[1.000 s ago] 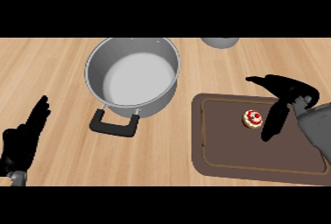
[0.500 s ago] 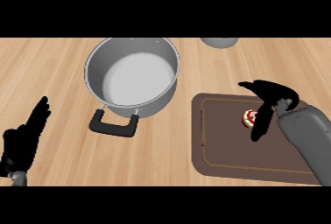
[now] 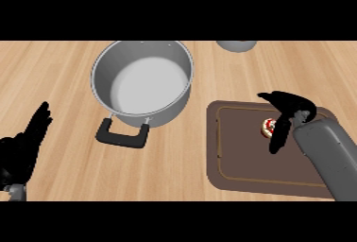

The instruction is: Pick the cupcake from the tray and place it in the pot

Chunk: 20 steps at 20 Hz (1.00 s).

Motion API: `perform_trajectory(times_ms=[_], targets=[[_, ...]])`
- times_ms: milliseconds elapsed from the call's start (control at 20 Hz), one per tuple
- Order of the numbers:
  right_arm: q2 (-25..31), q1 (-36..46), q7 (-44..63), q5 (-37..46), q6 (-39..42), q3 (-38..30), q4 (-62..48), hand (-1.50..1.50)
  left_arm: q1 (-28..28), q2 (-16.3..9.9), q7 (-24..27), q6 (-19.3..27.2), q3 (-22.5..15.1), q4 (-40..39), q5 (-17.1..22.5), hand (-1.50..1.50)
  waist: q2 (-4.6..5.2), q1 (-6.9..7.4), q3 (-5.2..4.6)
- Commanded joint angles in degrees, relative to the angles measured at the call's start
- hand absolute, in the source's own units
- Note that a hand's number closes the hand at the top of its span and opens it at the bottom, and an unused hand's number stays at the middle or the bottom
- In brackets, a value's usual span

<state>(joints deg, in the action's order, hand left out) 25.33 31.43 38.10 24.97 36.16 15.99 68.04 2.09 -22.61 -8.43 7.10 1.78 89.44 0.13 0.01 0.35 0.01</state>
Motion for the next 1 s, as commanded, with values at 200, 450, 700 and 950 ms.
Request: perform_trajectory(times_ms=[200, 450, 700, 950], targets=[[-2.22, 0.05, -5.82, 4.95, 3.23, -0.27, -1.95, 1.5, 0.23, 2.59, 2.0, -0.87, 1.05, -1.43, -3.06, 0.0, 0.02, 0.0, 0.0], [-3.01, -3.03, -9.69, 9.13, 1.23, -1.22, 0.23, 1.5, -1.34, 2.71, 2.95, -3.66, 3.84, -4.64, -2.45, 0.0, 0.0, -0.2, -0.01], [-16.96, 0.95, -3.26, 11.59, -1.75, 5.77, 3.82, 1.5, -0.23, 1.94, 2.89, -4.07, 3.83, -2.79, -2.59, 0.0, -0.34, 0.31, -0.11], [-24.97, 8.65, -0.08, 10.36, -9.46, 20.24, 4.32, 1.5, -4.59, 3.86, 0.95, -5.39, -0.78, -1.2, -3.25, 0.0, 0.62, 8.31, -0.09]])
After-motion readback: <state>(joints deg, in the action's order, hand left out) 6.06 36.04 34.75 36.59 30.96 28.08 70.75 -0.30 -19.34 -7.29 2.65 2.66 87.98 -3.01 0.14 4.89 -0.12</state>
